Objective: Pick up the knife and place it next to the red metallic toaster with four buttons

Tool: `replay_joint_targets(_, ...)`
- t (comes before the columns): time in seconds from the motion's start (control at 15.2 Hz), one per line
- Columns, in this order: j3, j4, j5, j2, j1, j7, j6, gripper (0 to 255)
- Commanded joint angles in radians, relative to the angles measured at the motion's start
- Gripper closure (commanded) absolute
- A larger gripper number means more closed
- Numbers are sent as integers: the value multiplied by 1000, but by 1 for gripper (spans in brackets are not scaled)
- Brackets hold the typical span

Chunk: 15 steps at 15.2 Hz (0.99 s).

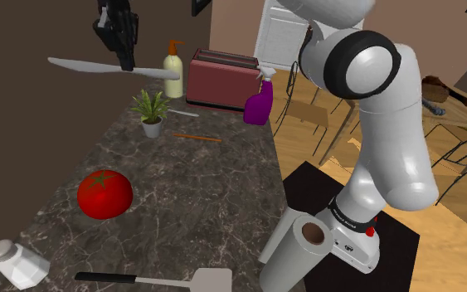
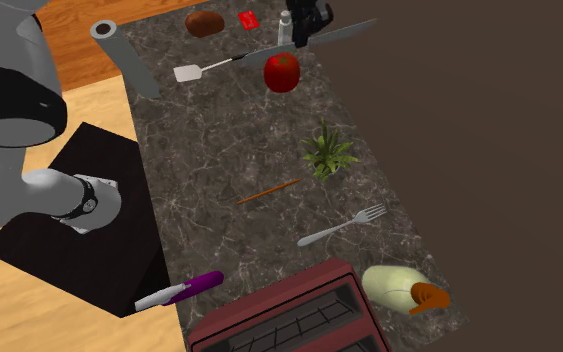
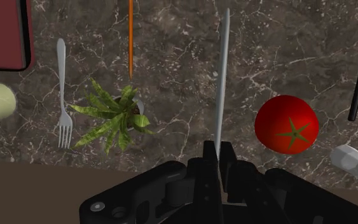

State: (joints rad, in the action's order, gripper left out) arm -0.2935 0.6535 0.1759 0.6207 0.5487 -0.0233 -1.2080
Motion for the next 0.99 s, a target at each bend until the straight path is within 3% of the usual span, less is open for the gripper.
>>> replay_joint_targets(0.0, 6, -92, 10, 43, 20, -2, 50, 255)
replay_joint_targets(0.07, -11, 107, -14, -71, -40, -9, -34, 255)
replay_joint_targets(0.26, -16, 372, -58, -236, -141, -60, -134, 255)
replay_joint_targets(0.53, 7, 581, -103, -383, -231, -146, -203, 255)
replay_joint_targets(0.92, 62, 785, -144, -540, -332, -288, -259, 255)
